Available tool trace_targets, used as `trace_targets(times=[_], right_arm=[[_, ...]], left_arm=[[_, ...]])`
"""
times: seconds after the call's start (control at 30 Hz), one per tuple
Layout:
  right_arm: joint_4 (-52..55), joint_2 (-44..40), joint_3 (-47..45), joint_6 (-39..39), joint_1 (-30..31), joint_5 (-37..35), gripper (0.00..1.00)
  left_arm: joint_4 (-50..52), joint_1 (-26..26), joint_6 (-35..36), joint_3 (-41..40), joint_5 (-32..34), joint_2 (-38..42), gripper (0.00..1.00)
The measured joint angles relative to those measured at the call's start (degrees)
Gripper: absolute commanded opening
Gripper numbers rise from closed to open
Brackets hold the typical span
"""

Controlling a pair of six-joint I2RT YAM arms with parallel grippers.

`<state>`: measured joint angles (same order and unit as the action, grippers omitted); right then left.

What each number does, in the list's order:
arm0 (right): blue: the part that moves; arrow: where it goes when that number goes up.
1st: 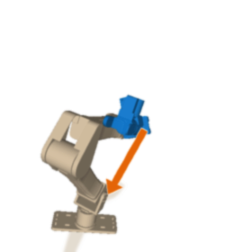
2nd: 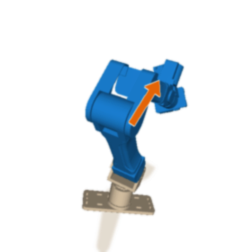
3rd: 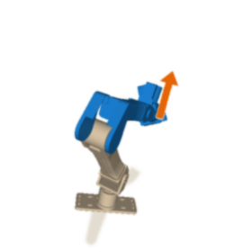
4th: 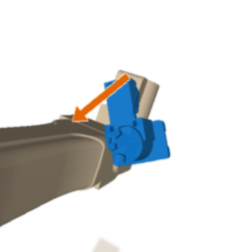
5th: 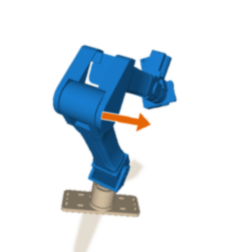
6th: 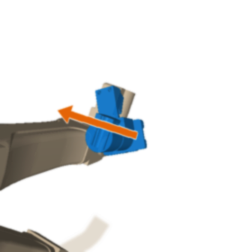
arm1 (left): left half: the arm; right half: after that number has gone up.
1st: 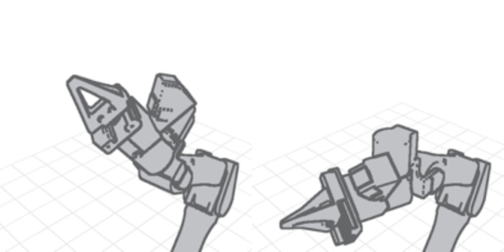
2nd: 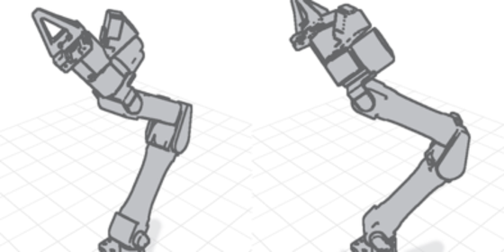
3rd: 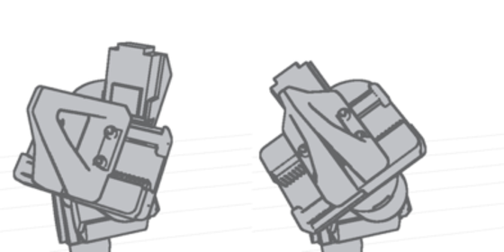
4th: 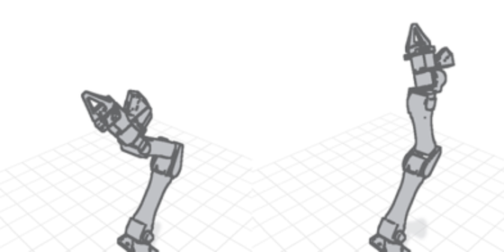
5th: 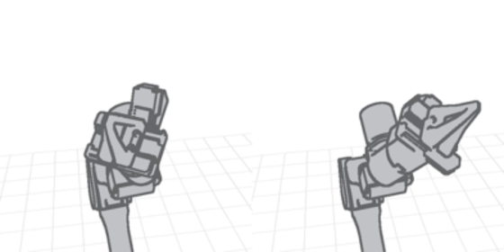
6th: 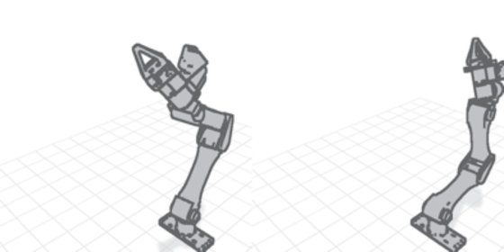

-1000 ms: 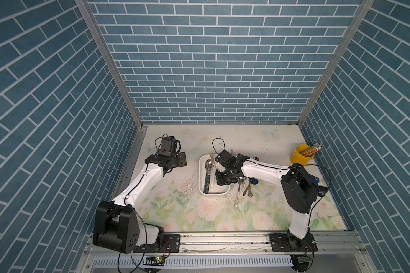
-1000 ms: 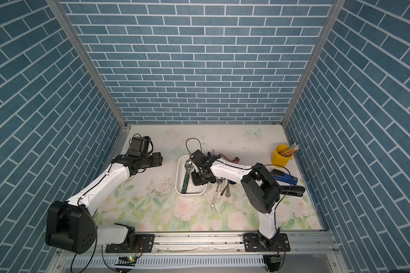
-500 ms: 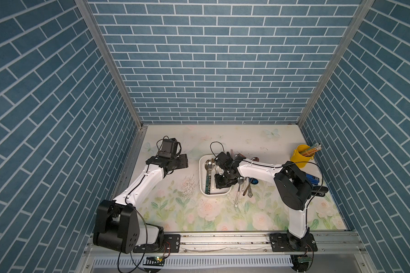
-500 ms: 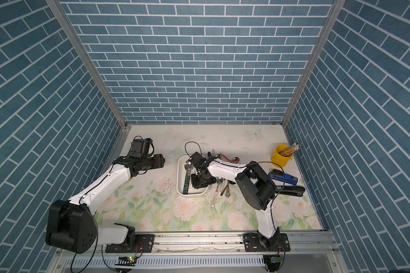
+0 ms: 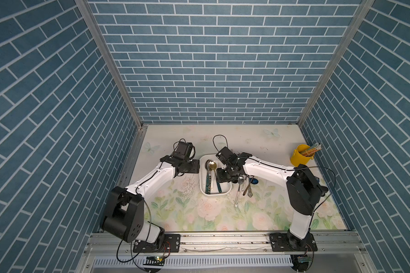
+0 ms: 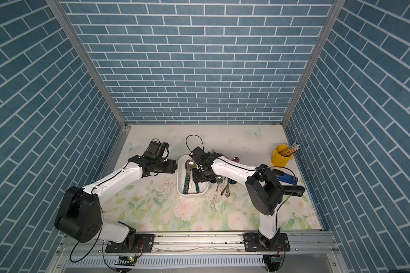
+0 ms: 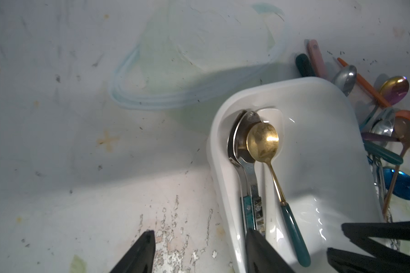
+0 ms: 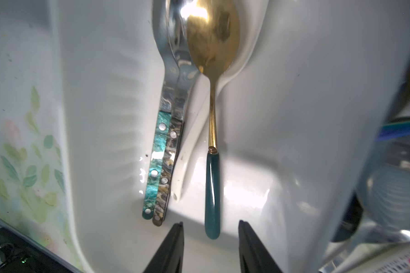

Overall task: Put the spoon into the storage box
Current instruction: Place the spoon in the storage box, then adjust the storage box at the center of the board.

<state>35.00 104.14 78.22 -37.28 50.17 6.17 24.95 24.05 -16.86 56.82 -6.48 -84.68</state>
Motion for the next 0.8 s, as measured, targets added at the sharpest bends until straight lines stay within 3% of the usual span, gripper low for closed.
trace_targets(times=[0.27,0.6,0.8], right_arm=[[-2.1,-12.7,-6.4,-1.2,-5.0,-4.9,0.42],[-4.5,-20.3,-25.3,-1.4,-18.3,-7.0,0.42],[-7.3,-20.3,-31.7,-1.1,-21.9,-6.3,0.42]], left_arm=[[-0.3,3.7,1.2,3.0,-0.5,-6.4,0.64],[-0.4,4.0,2.4,3.5,-0.7,-11.5,0.41],[-0.2,4.0,2.6,3.5,0.2,-11.9,0.30]])
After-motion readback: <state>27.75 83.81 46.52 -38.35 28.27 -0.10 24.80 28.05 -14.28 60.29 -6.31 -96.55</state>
